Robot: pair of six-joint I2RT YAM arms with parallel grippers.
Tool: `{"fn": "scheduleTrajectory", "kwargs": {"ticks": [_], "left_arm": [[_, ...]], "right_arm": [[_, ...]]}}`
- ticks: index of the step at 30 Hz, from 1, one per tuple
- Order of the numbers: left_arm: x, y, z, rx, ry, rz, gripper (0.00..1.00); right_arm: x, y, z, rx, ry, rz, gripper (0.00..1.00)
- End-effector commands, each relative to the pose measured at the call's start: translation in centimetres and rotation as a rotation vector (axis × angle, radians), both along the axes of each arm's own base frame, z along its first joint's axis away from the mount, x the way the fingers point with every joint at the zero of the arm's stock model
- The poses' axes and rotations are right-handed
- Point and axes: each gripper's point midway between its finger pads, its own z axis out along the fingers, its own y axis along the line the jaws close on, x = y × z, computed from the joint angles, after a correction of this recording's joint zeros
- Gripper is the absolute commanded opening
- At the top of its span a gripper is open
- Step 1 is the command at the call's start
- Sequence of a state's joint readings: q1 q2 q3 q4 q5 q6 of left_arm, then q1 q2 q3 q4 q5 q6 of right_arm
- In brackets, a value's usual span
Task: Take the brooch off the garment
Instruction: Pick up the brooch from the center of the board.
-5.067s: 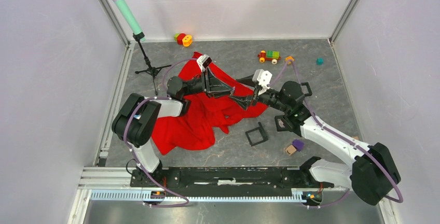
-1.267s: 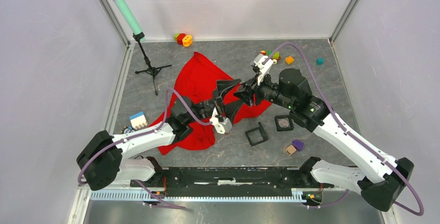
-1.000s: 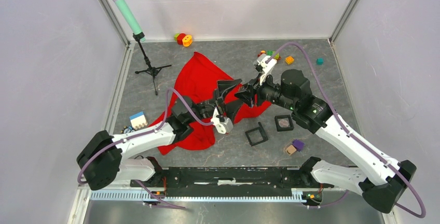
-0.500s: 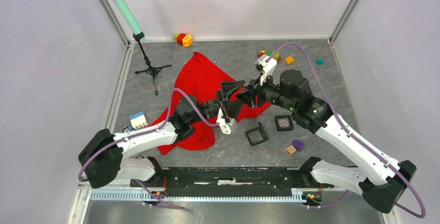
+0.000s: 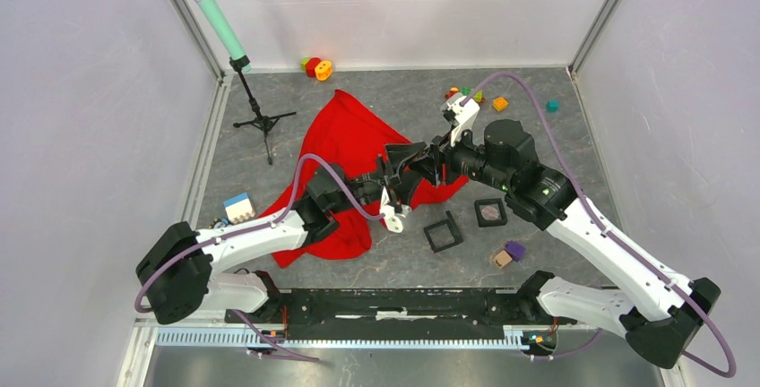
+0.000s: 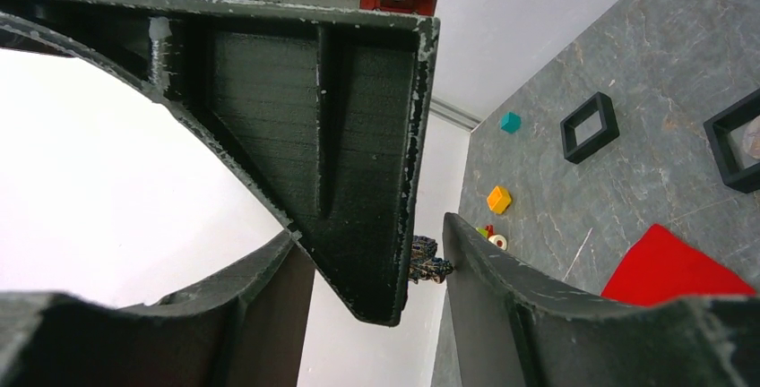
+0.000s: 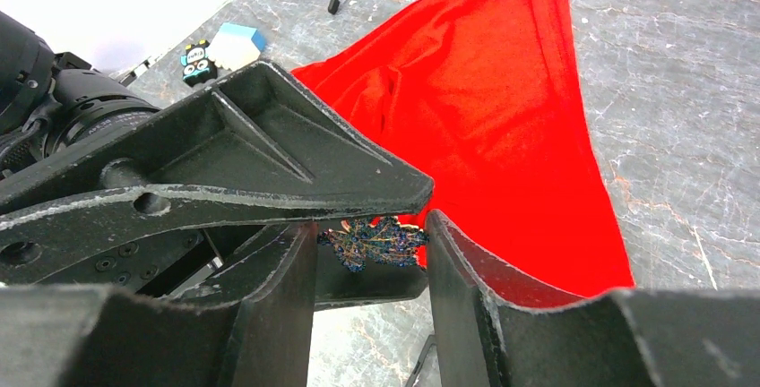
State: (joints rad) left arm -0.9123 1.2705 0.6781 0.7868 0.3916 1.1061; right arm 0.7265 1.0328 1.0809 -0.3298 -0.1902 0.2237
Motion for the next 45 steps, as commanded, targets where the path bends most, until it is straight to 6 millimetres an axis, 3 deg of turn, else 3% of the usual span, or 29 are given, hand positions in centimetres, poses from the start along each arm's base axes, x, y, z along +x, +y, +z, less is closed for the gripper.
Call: {"fn": "scheduleTrajectory", "kwargs": {"ticks": [1,6,9,12,13,15,16,20,24,30,33,38,45], "left_arm": [[-0.1,-0.2,2.6,-0.042,-0.071,0.005,0.57],[0.0,0.0,2.2,-0.015,-0.074,0.023,0.47],[0.2,0.1,2.2,-0.017,-0.068,0.031,0.41],[0.0,0.0,2.4,-0.039,-0.052,0.017,0.40],[-0.1,0.0,2.4,-0.042,-0.050,0.015,0.40],[-0.2,0.0,2.4,-0.042,-0.052,0.007,0.43],[-0.4,-0.1,2.4,-0.042,-0.053,-0.002,0.47],[-0.9,-0.2,2.6,-0.071,-0.033,-0.033,0.50],[-0.3,0.3,2.6,-0.105,0.051,0.000,0.37],[-0.3,0.8,0.5,-0.127,0.152,0.008,0.14],[0.2,1.8,-0.1,-0.203,0.231,0.045,0.03],[0.8,2.8,-2.8,-0.260,0.429,0.100,0.02],[0.9,3.9,-5.5,-0.375,0.752,0.142,0.02]], "right_arm": [[0.1,0.1,2.6,0.045,-0.040,-0.009,0.27],[-0.1,0.0,2.9,0.054,-0.043,-0.006,0.30],[-0.1,-0.1,3.0,0.057,-0.051,-0.011,0.48],[-0.2,-0.3,3.1,0.061,-0.062,-0.012,0.54],[-0.2,-0.3,3.1,0.064,-0.065,-0.012,0.54],[-0.2,-0.3,3.1,0.064,-0.066,-0.017,0.38],[-0.1,-0.3,3.2,0.065,-0.065,-0.016,0.35],[0.0,0.1,2.8,0.063,-0.052,-0.008,0.33],[0.2,0.6,1.9,0.059,-0.031,-0.001,0.31],[0.8,1.3,1.0,0.084,-0.019,-0.002,0.30],[1.0,1.6,0.8,0.092,-0.014,-0.002,0.53],[1.5,0.5,1.2,0.110,-0.071,-0.057,0.73],[1.2,-1.2,2.2,0.176,-0.159,-0.116,0.76]]}}
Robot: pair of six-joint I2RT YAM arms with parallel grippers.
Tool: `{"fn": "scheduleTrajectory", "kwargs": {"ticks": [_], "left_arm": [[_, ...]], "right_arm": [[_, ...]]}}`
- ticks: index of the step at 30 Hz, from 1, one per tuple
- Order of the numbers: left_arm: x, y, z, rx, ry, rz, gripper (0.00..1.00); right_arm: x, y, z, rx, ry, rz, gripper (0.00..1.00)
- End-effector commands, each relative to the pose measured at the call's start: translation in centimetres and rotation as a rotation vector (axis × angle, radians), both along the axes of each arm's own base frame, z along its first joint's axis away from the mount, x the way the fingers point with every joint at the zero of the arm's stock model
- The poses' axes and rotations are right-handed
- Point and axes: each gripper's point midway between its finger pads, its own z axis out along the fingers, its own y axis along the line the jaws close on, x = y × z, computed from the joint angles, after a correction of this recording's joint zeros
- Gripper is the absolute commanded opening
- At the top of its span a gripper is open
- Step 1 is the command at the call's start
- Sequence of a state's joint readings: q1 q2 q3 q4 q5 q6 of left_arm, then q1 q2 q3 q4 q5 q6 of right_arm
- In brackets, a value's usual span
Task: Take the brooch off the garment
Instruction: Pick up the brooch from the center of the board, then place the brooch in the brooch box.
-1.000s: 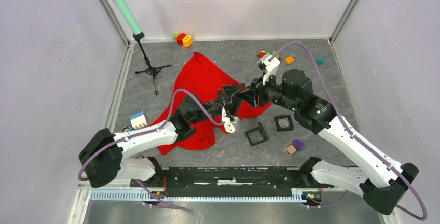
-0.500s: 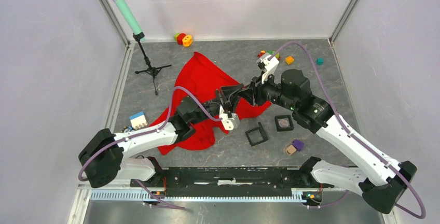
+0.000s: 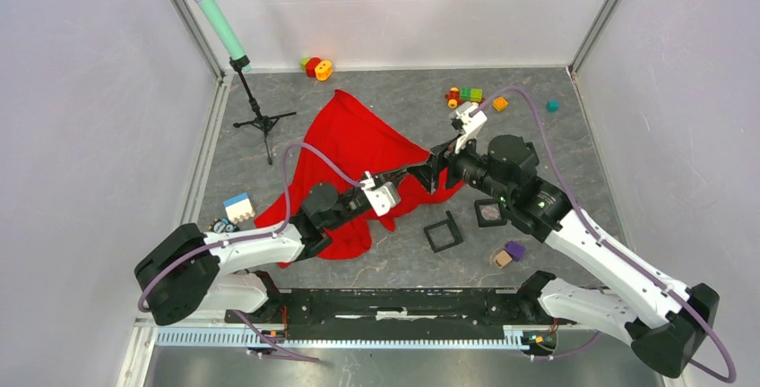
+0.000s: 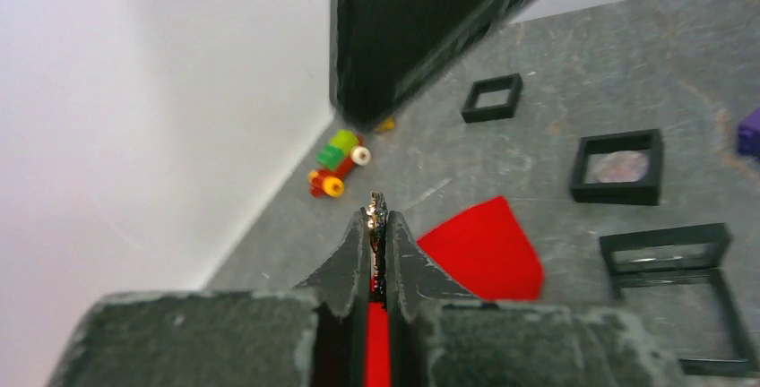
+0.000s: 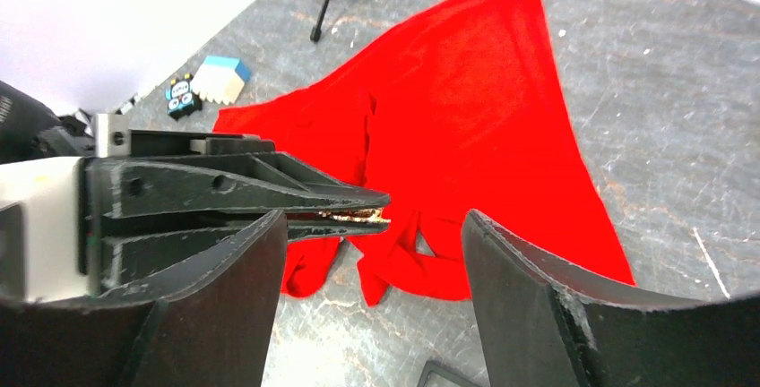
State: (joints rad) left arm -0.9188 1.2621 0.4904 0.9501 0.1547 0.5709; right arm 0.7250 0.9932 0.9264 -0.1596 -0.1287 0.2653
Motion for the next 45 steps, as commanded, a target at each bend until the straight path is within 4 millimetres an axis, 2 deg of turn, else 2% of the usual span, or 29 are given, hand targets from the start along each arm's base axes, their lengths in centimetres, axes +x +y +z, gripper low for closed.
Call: {"fn": "scheduleTrajectory", "kwargs": {"ticks": [1,7,10,14,19,25,32,33,34,36,40,45], "left_arm": [[0.0,1.0,0.4,-0.182,0.259,0.041,0.02],[-0.5,1.0,-0.5,-0.210,0.485,0.041,0.02],[-0.2,1.1,-0.4,-0.229,0.632,0.056,0.02],[-0.7,1.0,0.3,-0.249,0.847,-0.028,0.03],[-1.7,0.1,-1.0,-0.303,1.082,-0.085,0.10],[-2.2,-1.0,-4.0,-0.340,1.340,-0.069,0.07],[-2.6,-0.5,-8.7,-0.416,1.527,0.014,0.10],[-2.7,-0.5,-9.2,-0.431,1.540,0.010,0.09],[-3.4,-0.8,-10.7,-0.422,1.586,-0.003,0.08],[-3.9,-1.4,-11.7,-0.392,1.628,-0.012,0.07],[-4.5,-2.5,-12.6,-0.416,1.683,-0.053,0.06],[-4.7,-3.2,-14.1,-0.466,1.751,-0.050,0.11]], "right_arm": [[0.2,-1.3,4.4,0.123,-0.152,-0.066,0.76],[-0.5,-3.7,4.8,0.137,-0.232,-0.127,0.76],[-1.0,-4.6,3.2,0.088,-0.260,-0.129,0.76],[-2.4,-5.1,-1.0,-0.018,-0.188,-0.076,0.76],[-3.7,-6.7,-5.2,-0.076,-0.036,-0.118,0.76],[-5.8,-8.2,-11.4,-0.178,0.146,-0.127,0.73],[-7.4,-8.4,-16.7,-0.294,0.295,-0.084,0.62],[-7.3,-8.5,-17.0,-0.305,0.303,-0.092,0.60],[-6.7,-8.7,-17.3,-0.320,0.301,-0.116,0.57],[-6.6,-8.6,-17.3,-0.323,0.300,-0.117,0.56],[-6.2,-8.8,-18.0,-0.354,0.305,-0.133,0.54],[-5.6,-9.2,-18.4,-0.377,0.306,-0.171,0.52]]}}
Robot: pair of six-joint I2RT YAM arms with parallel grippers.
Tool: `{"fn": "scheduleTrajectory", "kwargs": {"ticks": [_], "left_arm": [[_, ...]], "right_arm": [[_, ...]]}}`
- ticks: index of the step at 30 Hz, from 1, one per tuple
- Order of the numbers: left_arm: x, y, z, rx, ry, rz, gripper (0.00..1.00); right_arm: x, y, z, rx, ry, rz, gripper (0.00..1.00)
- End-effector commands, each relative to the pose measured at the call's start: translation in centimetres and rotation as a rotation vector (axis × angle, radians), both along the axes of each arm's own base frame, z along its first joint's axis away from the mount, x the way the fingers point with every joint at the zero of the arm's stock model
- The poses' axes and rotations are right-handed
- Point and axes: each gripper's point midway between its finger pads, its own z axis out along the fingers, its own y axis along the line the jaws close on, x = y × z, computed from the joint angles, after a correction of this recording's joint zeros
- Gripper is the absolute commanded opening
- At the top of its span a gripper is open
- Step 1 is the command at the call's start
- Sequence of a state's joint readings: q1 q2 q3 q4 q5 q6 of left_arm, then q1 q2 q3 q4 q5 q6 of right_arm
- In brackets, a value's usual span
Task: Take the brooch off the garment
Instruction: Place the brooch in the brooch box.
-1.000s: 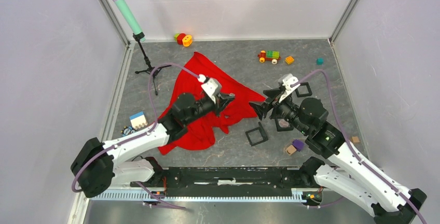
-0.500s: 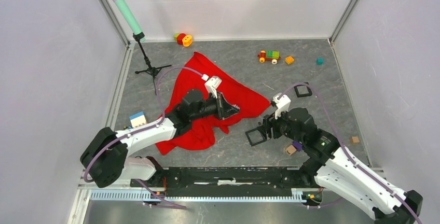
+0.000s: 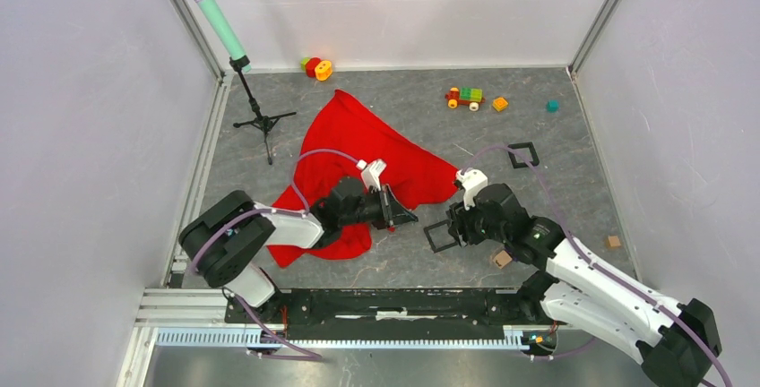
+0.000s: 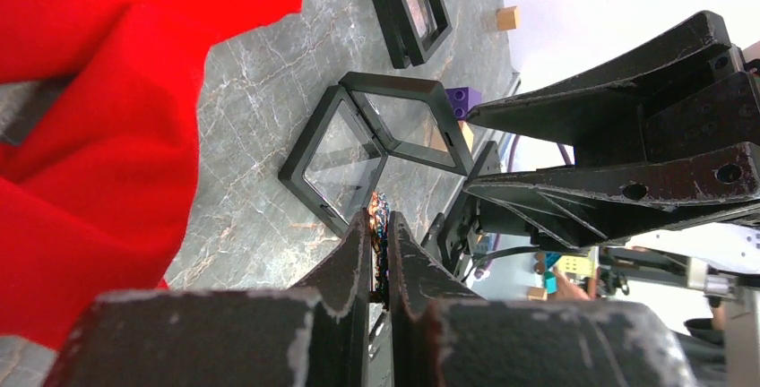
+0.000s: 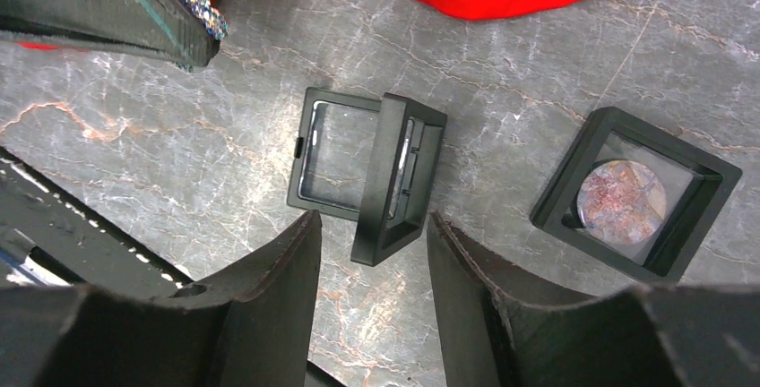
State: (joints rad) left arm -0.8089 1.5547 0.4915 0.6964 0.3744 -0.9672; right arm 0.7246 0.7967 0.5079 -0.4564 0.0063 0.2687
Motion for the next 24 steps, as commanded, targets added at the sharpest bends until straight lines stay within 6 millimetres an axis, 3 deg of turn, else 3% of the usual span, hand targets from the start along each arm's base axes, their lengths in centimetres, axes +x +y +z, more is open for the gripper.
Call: {"fn": "scheduleTrajectory", "kwargs": {"ticks": [1,13,15,18,24], "left_arm": [[-0.3,-1.6,1.4,-0.128,0.042,0.005,0.11],[-0.7,-4.0,0.3,-0.195,0.119,-0.015,0.13],[-0.6,-4.2,0.3,-0.199,0.120,-0.013,0.14],[-0.6,-4.5,0.2,-0.194,0.122,-0.019,0.14],[-0.8,-4.7,0.0,-0.188,0.123,-0.025,0.14]], "right_arm": [[1.4,-0.1,0.7,-0.003,-0.051,-0.044,0.51],[1.2,1.3,0.5,0.070,-0.016,-0.053,0.34],[1.2,1.4,0.5,0.071,-0.015,-0.051,0.36],[1.1,1.5,0.4,0.064,-0.010,-0.041,0.47],[1.0,0.7,-0.4,-0.022,-0.004,-0.048,0.45]]}}
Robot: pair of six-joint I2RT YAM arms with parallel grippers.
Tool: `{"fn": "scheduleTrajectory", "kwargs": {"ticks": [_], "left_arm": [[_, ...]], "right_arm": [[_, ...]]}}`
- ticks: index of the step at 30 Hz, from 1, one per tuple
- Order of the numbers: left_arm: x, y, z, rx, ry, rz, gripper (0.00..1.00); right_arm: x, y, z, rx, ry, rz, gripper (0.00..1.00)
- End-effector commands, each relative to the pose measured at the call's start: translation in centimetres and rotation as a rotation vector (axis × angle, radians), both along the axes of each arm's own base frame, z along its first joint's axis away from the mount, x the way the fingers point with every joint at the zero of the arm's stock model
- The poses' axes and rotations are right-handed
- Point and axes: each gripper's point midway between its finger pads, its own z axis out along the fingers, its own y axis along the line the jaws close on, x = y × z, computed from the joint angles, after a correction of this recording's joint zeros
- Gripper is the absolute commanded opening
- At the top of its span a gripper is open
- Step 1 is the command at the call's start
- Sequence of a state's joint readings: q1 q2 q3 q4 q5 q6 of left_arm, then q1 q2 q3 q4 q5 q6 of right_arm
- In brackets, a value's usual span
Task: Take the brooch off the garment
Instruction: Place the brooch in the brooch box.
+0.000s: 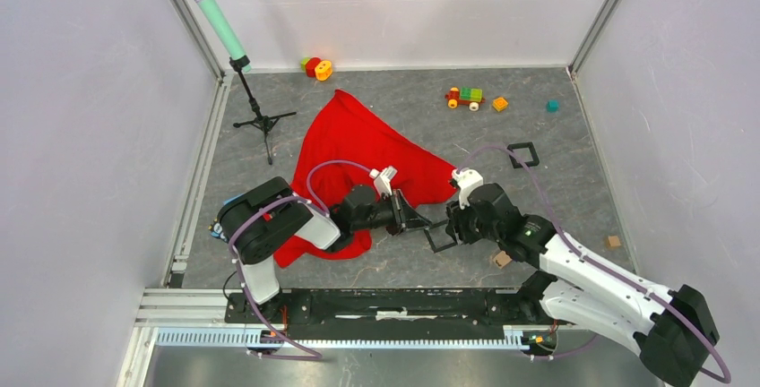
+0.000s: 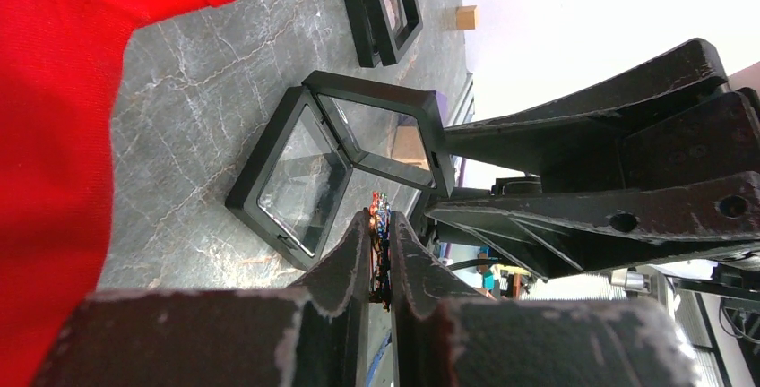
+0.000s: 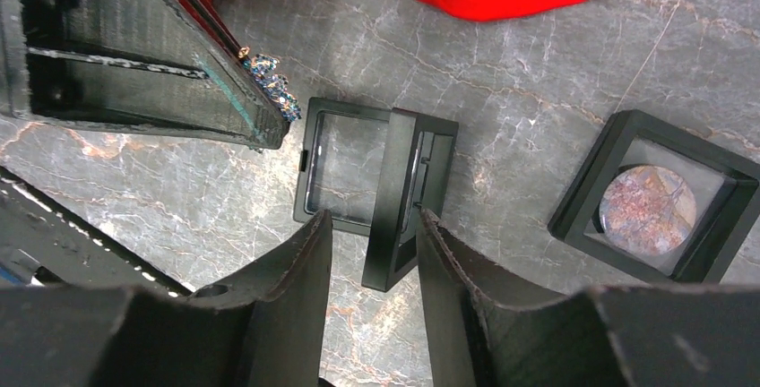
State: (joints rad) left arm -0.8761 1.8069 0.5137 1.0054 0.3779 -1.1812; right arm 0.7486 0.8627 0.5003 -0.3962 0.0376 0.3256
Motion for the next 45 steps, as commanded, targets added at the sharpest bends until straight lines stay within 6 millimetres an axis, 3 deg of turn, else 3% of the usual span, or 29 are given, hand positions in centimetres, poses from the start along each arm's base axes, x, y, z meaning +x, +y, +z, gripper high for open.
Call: {"fn": "scheduleTrajectory", "kwargs": {"ticks": [1,11,16,22,33,45], "left_arm": [[0.2,-1.1,1.7,-0.062,-0.020,-0.013,0.14],[0.3,-1.4,1.5,-0.034,-0.025,-0.023,0.15],[0.5,-1.4,1.4,-0.031,-0.023,-0.013,0.17],[1.0,-1.0,1.1,-0.024,-0.024,0.029,0.17],[1.7,-1.7,0.5,-0.020,-0.010,0.042,0.21],[1.8,-2.1,0.0,0.080,-0.065,0.048,0.37]], "right_arm": [[0.5,-0.1,0.3,-0.039,-0.023,-0.009,0.44],[0.7,1.1,1.3,0.039,-0.017,-0.063,0.22],[1.1,1.7,2.1,0.144,0.022,-0.181,0.21],[1.2,1.4,1.1,0.245,0.078,-0.364,0.15],[1.5,1.9,1.8,0.245,0.056,-0.404,0.12],[1.7,2.4,1.9,0.220,0.040,-0.399,0.12]]}}
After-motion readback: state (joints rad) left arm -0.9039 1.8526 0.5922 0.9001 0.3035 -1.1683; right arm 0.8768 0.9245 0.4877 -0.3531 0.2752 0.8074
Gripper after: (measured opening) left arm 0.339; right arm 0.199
